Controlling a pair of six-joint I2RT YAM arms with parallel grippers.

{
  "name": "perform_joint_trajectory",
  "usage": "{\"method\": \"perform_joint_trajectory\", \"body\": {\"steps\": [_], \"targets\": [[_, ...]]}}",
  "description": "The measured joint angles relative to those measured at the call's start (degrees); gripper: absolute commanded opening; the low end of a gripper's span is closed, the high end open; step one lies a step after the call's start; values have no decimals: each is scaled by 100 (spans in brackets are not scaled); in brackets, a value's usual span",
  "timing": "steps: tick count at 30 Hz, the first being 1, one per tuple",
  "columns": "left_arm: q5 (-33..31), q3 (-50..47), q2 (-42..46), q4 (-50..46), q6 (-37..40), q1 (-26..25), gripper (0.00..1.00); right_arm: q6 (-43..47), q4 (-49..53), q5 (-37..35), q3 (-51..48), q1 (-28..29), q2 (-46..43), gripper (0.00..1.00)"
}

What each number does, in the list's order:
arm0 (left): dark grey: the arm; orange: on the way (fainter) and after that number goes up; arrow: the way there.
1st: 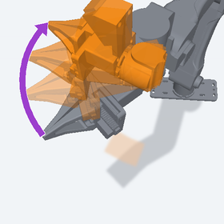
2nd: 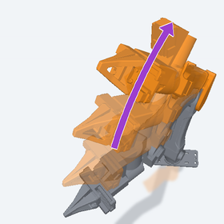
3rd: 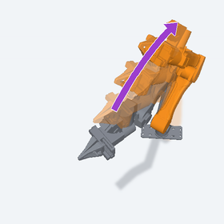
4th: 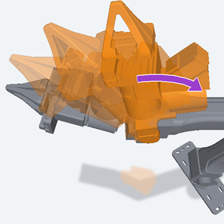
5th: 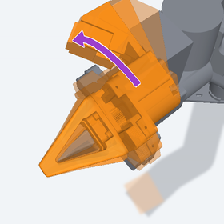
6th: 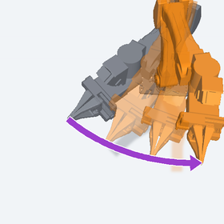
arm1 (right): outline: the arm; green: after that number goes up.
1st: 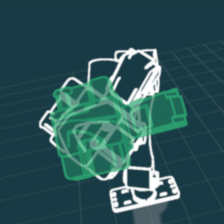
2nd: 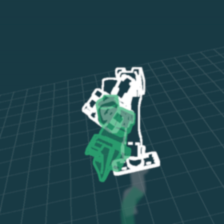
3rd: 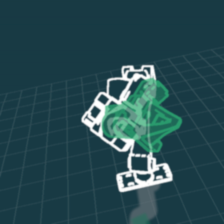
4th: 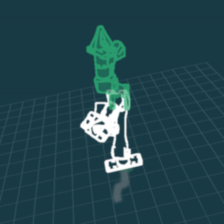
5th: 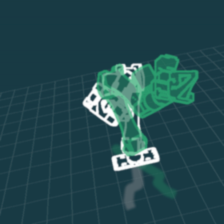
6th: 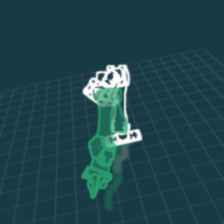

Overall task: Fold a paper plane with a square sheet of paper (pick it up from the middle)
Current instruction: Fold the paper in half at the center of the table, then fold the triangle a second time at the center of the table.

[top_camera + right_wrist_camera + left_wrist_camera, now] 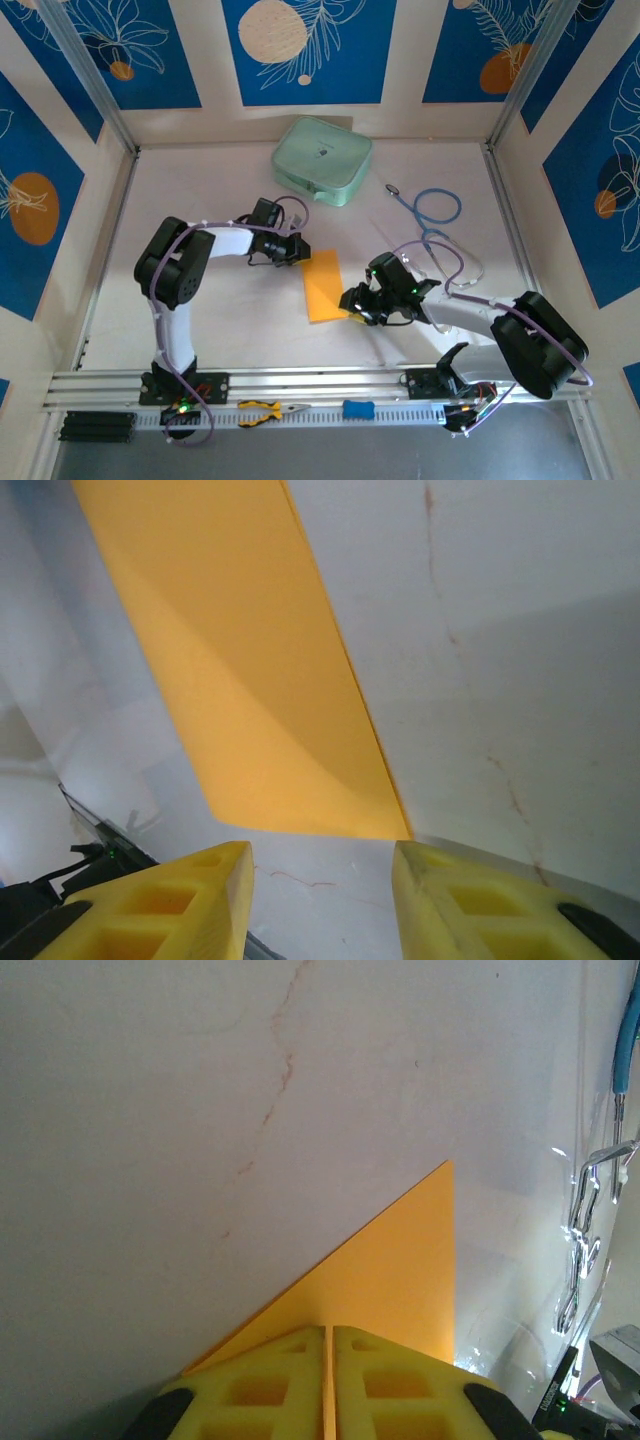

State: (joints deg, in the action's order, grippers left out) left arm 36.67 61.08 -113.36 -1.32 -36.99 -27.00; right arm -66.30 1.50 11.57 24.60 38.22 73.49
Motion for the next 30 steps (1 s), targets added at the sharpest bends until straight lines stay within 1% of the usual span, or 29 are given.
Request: {"method": "perform_joint_trajectory", "body": {"steps": [5, 14, 20, 30], "targets": [[44, -103, 17, 179, 0, 22, 12, -46, -42, 48, 0, -22, 79, 43], [46, -120, 26, 203, 2, 28, 12, -90, -85, 87, 0, -48, 286, 43], [46, -120, 26, 203, 2, 28, 12, -114, -175, 238, 0, -85, 363, 41], [63, -120, 26, 208, 0, 31, 12, -151, -730, 243, -2, -83, 442, 40]]}}
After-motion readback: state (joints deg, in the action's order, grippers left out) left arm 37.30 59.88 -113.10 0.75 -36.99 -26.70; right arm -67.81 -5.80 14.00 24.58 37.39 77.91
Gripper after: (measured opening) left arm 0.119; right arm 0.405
